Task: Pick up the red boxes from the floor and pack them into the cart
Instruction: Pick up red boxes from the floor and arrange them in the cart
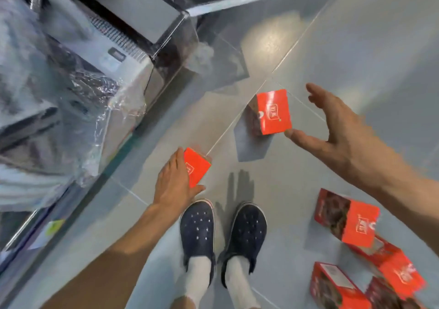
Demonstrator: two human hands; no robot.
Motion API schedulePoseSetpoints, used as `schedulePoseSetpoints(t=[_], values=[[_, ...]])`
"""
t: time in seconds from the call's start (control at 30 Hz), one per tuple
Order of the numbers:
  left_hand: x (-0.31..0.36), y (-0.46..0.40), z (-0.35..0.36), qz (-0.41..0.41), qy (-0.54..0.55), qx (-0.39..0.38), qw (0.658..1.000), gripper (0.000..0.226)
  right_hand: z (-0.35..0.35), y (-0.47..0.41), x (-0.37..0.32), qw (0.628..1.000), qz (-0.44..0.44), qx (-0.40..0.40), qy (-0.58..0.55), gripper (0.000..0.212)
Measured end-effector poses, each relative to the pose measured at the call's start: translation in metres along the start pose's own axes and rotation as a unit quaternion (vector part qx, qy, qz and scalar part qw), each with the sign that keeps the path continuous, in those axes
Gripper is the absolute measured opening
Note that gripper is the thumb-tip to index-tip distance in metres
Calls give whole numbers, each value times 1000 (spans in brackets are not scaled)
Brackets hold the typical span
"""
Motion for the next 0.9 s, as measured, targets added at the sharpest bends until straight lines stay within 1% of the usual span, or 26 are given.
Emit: schedulePoseSetpoints(t=[0.1, 0.17, 0.3, 0.43, 0.6, 0.7, 0.8, 0.9], values=[[-1, -4, 5, -3, 6, 37, 999, 105, 18, -1, 9, 1000, 2, 2, 10, 86], [3, 5, -1, 1, 0, 34, 999, 100, 19, -2, 9, 1000, 13, 3, 13, 85], [16, 42, -30, 35, 15, 15, 999, 104, 12, -9, 9, 999, 44, 23, -10, 88], [28, 69, -59, 70, 37, 17, 997, 105, 32, -40, 23, 996, 91, 9, -16, 94], [25, 52, -61, 80, 63, 17, 995, 105, 71, -100, 59, 986, 160, 35, -31, 110], [16, 39, -57, 76, 76, 28, 994, 104, 96, -125, 77, 979, 196, 40, -40, 112], [7, 32, -57, 70, 66, 40, 994, 101, 108, -134, 79, 974, 199, 73, -75, 105], [8, 34, -68, 72, 57, 40, 995, 97, 98, -125, 67, 977, 182, 79, -74, 87]])
Point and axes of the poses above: each hand's wrist, its own y-axis away from the middle knuckle, its own z-axis out of the palm, x = y × z, the point moved 9 cm from there along -y, towards the middle knuckle, and after that the axes turned 12 degrees about -x, right-handed, at the moved point
